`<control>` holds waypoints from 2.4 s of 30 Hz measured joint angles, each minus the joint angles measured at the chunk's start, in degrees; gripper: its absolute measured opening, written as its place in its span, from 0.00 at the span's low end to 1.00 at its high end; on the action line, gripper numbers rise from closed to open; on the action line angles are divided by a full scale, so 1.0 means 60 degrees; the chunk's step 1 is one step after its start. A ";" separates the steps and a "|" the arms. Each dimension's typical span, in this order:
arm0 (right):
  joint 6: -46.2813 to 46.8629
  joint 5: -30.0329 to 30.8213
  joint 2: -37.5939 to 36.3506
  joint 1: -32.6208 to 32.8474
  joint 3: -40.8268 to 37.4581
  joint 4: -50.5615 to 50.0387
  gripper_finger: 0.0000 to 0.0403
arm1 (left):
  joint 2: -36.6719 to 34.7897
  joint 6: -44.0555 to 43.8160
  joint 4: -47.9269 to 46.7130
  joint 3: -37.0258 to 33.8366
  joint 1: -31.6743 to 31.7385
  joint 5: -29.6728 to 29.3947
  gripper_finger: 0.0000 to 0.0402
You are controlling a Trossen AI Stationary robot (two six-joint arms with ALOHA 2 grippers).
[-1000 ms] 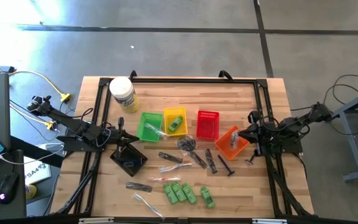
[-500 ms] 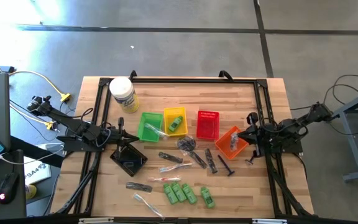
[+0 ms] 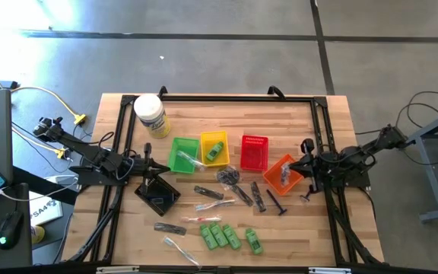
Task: Pick & Place Travel size toiletries
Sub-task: Put the bottom black hairbrush into the orange basket
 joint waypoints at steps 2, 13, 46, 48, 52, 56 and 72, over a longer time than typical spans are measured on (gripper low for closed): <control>0.0169 0.0163 0.0091 0.0000 0.0004 -0.0137 0.00 | -0.0002 0.0000 0.0032 0.0000 0.0002 -0.0018 0.00; 0.0237 0.1466 0.0863 0.0000 0.1514 -0.1743 0.00 | 0.0002 -0.0260 0.0055 0.0000 0.0002 -0.0011 0.00; 0.3007 0.0389 0.9076 -0.1251 0.6579 -1.0511 0.00 | 0.0000 -0.0259 0.0284 0.0000 0.0001 0.0018 0.00; 0.2900 0.0184 0.9420 -0.1417 0.6579 -1.0494 0.00 | 0.0002 -0.0259 0.0245 0.0000 0.0001 0.0018 0.00; 0.2638 -0.0231 0.9934 -0.1689 0.6579 -1.0483 0.00 | 0.0002 -0.0259 0.0248 0.0000 0.0002 0.0018 0.00; 0.2352 -0.0367 1.0387 -0.1878 0.6579 -1.0490 0.00 | 0.0002 -0.0259 0.0245 0.0000 -0.0001 0.0015 0.00; 0.1636 -0.0617 1.1033 -0.2324 0.6579 -1.0458 0.01 | 0.0002 -0.0153 0.0244 0.0000 0.0001 -0.0014 0.00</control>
